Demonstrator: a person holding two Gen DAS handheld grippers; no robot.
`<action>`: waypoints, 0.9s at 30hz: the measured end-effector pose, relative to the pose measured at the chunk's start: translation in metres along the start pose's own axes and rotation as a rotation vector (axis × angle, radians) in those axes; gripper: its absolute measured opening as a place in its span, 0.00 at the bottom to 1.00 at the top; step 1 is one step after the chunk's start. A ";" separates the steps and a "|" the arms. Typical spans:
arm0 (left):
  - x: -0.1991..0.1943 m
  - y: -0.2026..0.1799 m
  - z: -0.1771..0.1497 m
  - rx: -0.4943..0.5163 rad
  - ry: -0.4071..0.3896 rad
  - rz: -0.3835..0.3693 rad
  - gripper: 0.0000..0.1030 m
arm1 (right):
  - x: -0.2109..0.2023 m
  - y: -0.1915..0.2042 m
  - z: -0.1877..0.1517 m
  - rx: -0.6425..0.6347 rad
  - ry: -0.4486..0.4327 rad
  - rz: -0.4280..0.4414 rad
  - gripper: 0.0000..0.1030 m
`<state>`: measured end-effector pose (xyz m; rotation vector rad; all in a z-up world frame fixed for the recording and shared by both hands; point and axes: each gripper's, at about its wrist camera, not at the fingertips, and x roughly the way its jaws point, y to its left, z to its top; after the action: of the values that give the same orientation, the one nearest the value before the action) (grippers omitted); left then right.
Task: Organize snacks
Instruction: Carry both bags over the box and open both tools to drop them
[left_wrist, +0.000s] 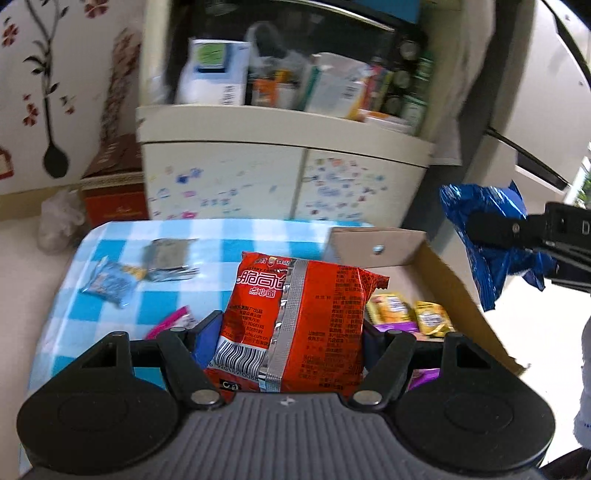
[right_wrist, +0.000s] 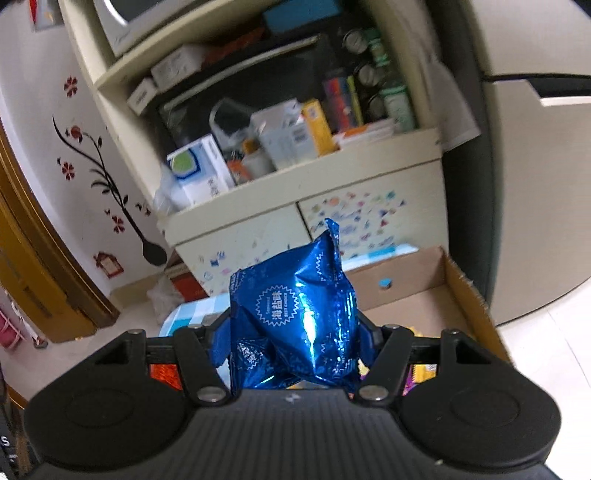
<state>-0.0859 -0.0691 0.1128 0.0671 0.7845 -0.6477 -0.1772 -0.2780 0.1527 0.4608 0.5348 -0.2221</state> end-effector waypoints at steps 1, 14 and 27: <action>0.001 -0.006 0.000 0.011 0.000 -0.008 0.74 | -0.004 -0.004 0.001 0.003 -0.006 -0.001 0.63; 0.020 -0.073 -0.005 0.109 0.029 -0.118 0.74 | -0.019 -0.067 0.013 0.138 -0.036 -0.078 0.63; 0.053 -0.107 -0.008 0.115 0.087 -0.189 0.74 | -0.006 -0.088 0.013 0.217 -0.016 -0.126 0.64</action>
<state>-0.1237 -0.1810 0.0899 0.1275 0.8438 -0.8739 -0.2045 -0.3608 0.1341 0.6364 0.5268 -0.4071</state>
